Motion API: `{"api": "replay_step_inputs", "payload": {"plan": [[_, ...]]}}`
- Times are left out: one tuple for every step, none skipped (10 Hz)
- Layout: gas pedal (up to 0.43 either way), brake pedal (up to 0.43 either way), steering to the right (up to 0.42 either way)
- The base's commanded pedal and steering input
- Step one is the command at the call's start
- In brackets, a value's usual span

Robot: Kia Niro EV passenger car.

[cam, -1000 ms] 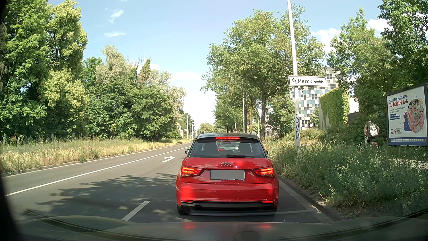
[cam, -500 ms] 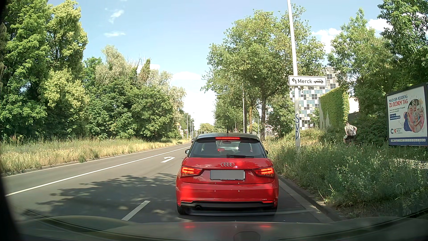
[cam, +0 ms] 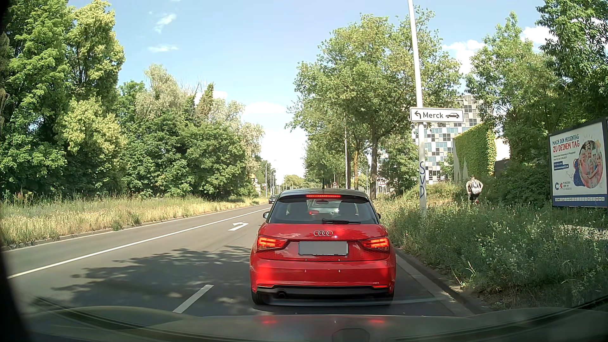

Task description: Follow the waypoints while adhering to traffic rules and regulations

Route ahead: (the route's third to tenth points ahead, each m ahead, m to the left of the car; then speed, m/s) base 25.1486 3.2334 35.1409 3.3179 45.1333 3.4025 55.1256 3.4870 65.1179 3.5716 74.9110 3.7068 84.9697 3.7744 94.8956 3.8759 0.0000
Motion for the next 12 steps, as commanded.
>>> {"api": "replay_step_inputs", "payload": {"plan": [[0.0, 0.293, 0.005], [0.0, 0.293, 0.005], [0.0, 0.293, 0.005], [0.0, 0.293, 0.005], [0.0, 0.293, 0.006], [0.0, 0.293, 0.005], [0.0, 0.293, 0.005], [0.0, 0.293, 0.005], [0.0, 0.293, 0.006], [0.0, 0.293, 0.005], [0.0, 0.293, 0.006], [0.0, 0.293, 0.005]]}}
